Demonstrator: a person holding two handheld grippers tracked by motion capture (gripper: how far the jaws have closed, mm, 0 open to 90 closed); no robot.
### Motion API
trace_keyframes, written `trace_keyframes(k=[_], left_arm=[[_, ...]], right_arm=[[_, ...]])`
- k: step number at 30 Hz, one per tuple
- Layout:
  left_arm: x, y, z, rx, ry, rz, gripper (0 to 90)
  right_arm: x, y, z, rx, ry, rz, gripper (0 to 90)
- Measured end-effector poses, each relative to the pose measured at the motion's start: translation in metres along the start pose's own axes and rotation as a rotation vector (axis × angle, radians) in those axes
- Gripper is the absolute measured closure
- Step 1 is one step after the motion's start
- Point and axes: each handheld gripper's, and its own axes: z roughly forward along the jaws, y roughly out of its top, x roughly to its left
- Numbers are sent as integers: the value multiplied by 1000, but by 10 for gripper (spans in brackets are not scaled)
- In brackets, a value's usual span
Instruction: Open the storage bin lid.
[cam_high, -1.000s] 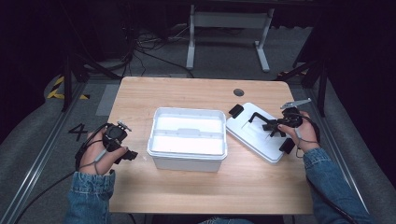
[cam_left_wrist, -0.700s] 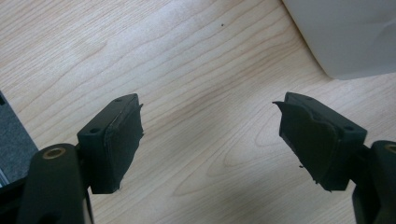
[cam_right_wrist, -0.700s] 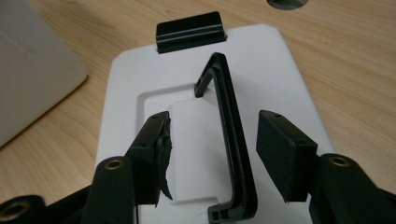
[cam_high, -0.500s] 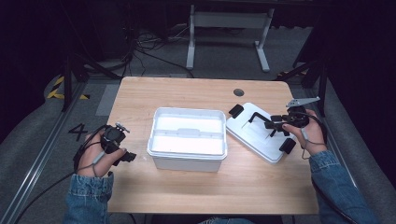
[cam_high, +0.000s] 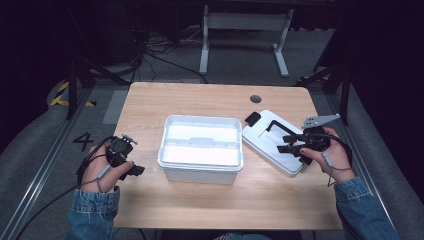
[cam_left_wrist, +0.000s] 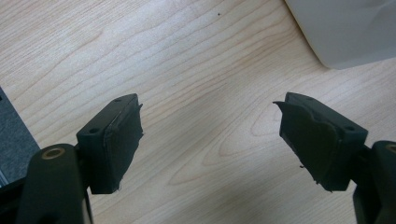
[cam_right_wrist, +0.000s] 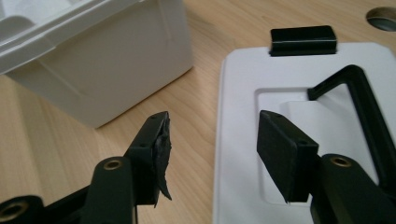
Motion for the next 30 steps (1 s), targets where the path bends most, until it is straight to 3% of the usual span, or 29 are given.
trace_keyframes(k=[4,10,15,24,25,30], left_arm=[[-1,0,1,1,-11,-14,216],[-1,2,0,6,-7,1,214],[-1,3,1,5,-8,3,214],[-1,3,1,6,-13,-1,214],[0,3,0,8,0,16,213],[-1,4,1,13,-9,2,213]], right_arm=[[8,-1,3,12,17,-9,451],[27,-9,16,56,43,-38,447],[38,-13,23,60,60,-53,443],[50,-20,35,109,71,-74,441],[50,-21,37,114,73,-78,441],[54,-25,46,134,75,-86,441]])
